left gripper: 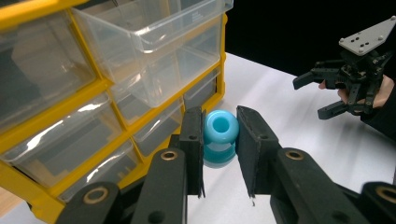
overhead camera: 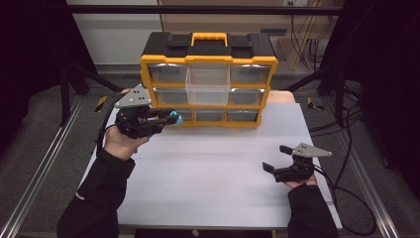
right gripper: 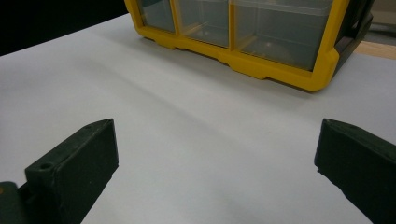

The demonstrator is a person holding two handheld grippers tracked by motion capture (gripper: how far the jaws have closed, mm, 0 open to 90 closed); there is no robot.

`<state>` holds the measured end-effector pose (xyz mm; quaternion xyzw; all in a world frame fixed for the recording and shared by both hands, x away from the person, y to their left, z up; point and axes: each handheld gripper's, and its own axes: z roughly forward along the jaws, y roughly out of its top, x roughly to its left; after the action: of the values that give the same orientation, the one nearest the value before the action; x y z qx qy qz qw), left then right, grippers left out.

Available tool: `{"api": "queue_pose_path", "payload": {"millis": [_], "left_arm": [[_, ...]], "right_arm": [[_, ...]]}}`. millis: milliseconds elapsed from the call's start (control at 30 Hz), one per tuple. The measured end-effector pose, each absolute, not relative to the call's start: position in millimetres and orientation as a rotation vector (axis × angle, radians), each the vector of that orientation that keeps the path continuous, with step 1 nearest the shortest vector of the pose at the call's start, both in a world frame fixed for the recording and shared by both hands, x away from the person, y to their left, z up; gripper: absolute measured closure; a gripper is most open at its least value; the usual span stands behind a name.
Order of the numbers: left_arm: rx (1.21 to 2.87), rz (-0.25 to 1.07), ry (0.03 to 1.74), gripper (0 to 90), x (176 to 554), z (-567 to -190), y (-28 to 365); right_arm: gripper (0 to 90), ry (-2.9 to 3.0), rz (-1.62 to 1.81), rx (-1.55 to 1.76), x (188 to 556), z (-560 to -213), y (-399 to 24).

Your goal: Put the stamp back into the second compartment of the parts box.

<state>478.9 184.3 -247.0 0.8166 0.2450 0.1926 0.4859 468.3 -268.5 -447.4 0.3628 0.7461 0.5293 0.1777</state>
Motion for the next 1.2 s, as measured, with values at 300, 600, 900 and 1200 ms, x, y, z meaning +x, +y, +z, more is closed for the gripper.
{"api": "queue_pose_path", "payload": {"millis": [300, 600, 900, 1200], "left_arm": [[1.981, 0.492, 0.572, 72.8, 477, -232, 180], [1.964, 0.5, 0.566, 72.8, 478, -218, 177], [1.96, 0.518, 0.556, 72.8, 479, -205, 173], [1.952, 0.531, 0.554, 72.8, 483, -193, 169]], "right_arm": [[0.3, 2.111, 1.499, 1.028, 468, -447, -269], [0.3, 2.107, 1.501, 1.028, 468, -447, -269], [0.3, 2.105, 1.502, 1.028, 468, -447, -269], [0.3, 2.105, 1.504, 1.027, 468, -447, -269]]}}
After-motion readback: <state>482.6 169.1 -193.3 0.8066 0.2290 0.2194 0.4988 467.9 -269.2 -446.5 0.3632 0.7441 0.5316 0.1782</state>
